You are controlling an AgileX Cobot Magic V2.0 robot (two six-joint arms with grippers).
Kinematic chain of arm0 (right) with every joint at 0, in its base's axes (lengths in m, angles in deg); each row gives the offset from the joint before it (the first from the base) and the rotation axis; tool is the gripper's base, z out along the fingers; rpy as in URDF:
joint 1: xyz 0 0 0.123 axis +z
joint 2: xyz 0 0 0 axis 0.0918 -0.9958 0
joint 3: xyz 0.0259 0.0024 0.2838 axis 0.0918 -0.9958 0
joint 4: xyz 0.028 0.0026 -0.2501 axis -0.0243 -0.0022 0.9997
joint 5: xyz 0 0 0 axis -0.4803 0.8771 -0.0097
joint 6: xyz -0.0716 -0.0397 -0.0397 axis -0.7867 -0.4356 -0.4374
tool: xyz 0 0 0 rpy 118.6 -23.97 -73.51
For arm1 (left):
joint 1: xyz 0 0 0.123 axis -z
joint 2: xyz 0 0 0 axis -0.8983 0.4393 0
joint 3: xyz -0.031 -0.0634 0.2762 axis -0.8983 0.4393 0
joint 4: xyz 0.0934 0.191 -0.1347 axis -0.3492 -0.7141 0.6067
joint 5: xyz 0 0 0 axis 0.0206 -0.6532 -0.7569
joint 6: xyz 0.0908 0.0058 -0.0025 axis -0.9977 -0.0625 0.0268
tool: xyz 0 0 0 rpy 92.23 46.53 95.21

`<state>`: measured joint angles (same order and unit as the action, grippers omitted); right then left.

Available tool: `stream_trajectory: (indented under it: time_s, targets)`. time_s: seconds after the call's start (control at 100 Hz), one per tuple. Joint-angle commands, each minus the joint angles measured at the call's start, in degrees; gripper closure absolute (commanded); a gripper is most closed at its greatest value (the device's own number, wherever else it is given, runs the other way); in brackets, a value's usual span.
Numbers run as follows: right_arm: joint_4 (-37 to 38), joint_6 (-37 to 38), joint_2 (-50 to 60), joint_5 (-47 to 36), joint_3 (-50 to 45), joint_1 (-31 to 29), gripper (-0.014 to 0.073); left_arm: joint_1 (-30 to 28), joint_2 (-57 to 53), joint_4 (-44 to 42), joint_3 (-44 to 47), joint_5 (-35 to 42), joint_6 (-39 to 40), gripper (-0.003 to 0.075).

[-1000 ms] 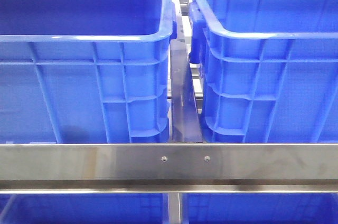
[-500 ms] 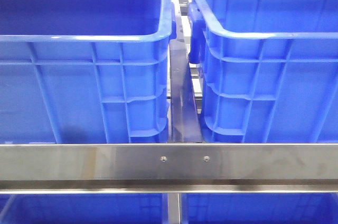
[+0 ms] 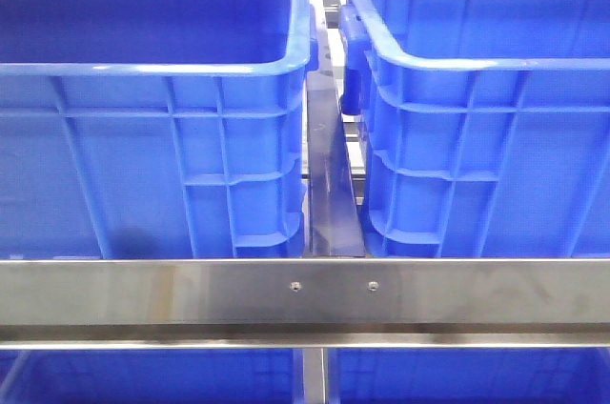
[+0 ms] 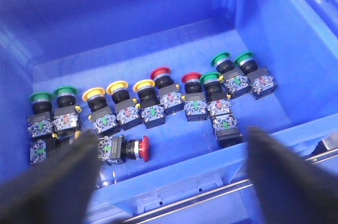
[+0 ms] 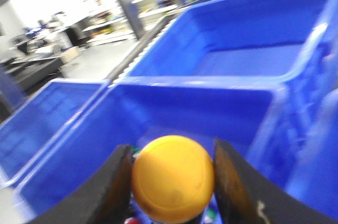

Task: Pick red and yellow buttons and place in box
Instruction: 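Lower the yellow button into the other crate and open the right gripper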

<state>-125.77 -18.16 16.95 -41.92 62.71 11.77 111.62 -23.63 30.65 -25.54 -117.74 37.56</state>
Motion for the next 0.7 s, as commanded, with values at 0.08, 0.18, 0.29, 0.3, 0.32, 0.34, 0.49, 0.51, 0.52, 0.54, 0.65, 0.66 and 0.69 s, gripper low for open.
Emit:
stream_trajectory:
  time_s: [0.08,0.18,0.29,0.3,0.32,0.34,0.49,0.51,0.52,0.54,0.65,0.66,0.69]
  targets:
    - [-2.52,-3.80,2.33,-6.87,1.96,-0.51,0.0369,0.21,-0.25,-2.20,-1.39,2.29,1.17,0.0596]
    - [-2.52,-6.51,2.33,-13.42,1.96,-0.51,0.0369,0.21,-0.25,-2.20,-1.39,2.29,1.17,0.0736]
    - [-2.52,-9.70,2.33,-22.22,1.96,-0.51,0.0369,0.21,-0.25,-2.20,-1.39,2.51,1.17,0.0739]
    - [-2.52,-10.08,2.27,-22.73,1.96,-0.51,0.0369,0.21,-0.25,-2.20,-1.39,2.52,1.17,0.0739]
    - [-2.52,-10.59,2.27,-24.23,1.96,-0.51,0.0369,0.21,-0.25,-2.20,-1.39,2.52,1.17,0.0739]
    - [-2.52,-10.88,2.20,-25.64,1.96,-0.56,0.0369,0.21,-0.25,-2.20,-1.39,2.66,1.17,0.0739]
    - [-2.44,-13.00,1.07,-29.32,1.96,-3.97,0.0369,0.21,-0.25,-2.20,-1.39,2.92,1.17,0.0739]
    - [-2.45,-13.00,0.66,-29.25,1.96,-4.87,0.0369,0.21,-0.25,-2.20,-1.39,2.92,1.17,0.0739]
    - [-2.45,-13.00,0.42,-29.10,1.96,-5.17,0.0369,0.21,-0.25,-2.20,-1.39,2.92,1.17,0.0739]
    - [-2.43,-13.00,0.00,-28.95,1.96,-6.11,0.0369,0.21,-0.25,-2.20,-1.39,2.92,1.17,0.0739]
    - [-2.36,-13.00,-2.80,-27.34,2.01,-11.59,0.0369,0.21,-0.25,-2.20,-1.39,2.92,1.17,0.0739]
    - [-2.36,-13.00,-3.25,-26.97,2.01,-11.93,0.0369,0.21,-0.25,-2.20,-1.39,2.92,1.17,0.0739]
    - [-2.36,-13.00,-4.16,-26.21,2.01,-13.58,0.0369,0.21,-0.25,-2.20,-1.39,2.92,1.17,0.0739]
